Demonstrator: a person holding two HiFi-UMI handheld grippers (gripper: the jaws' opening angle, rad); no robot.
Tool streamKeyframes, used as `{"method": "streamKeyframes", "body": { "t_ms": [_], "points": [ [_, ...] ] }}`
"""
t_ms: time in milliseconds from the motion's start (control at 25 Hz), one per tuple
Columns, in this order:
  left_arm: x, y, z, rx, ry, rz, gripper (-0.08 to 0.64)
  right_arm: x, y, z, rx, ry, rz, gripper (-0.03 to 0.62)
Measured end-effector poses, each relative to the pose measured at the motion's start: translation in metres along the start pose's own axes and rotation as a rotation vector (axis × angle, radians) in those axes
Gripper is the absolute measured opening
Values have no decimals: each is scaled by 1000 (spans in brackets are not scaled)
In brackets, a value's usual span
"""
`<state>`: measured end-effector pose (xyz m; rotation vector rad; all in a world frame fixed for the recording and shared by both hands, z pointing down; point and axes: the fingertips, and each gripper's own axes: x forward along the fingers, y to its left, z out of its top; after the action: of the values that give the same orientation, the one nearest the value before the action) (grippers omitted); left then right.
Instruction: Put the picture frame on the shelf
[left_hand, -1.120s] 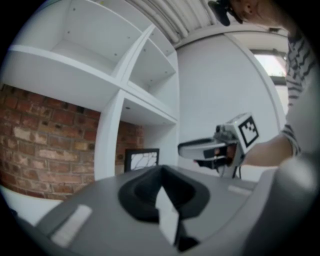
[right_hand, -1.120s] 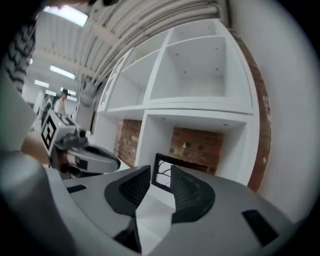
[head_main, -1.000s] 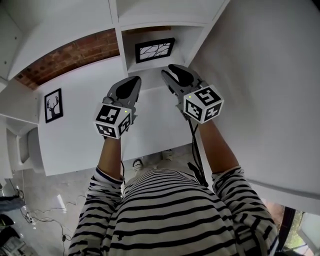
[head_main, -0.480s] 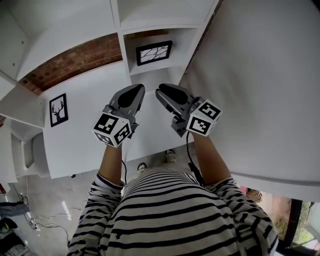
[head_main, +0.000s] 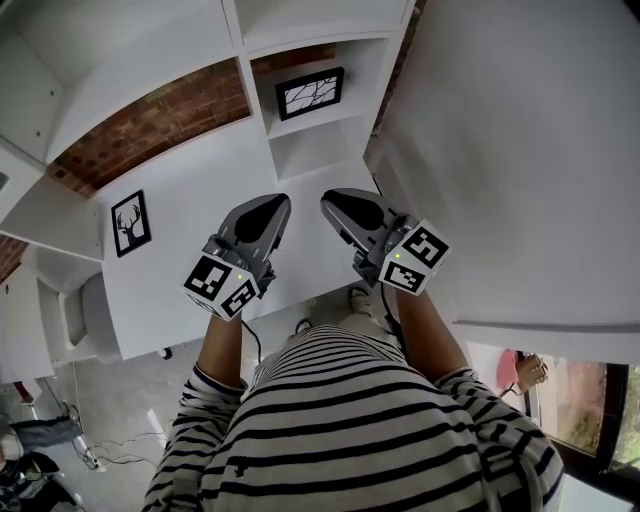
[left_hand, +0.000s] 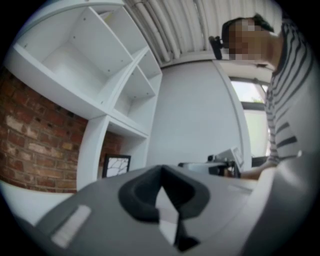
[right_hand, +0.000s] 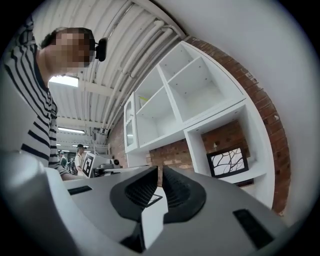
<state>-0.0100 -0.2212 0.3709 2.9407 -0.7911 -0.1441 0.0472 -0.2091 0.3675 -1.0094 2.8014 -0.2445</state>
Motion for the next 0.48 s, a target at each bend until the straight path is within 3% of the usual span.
{"method": "streamKeyframes", "body": {
  "t_ms": [280, 480],
  "points": [
    [-27, -16, 4, 22, -17, -45, 6, -3, 32, -2, -103, -11, -38, 14],
    [-35, -23, 4, 52, -21, -61, 6, -4, 42, -6, -112, -15, -54, 9]
  ]
}}
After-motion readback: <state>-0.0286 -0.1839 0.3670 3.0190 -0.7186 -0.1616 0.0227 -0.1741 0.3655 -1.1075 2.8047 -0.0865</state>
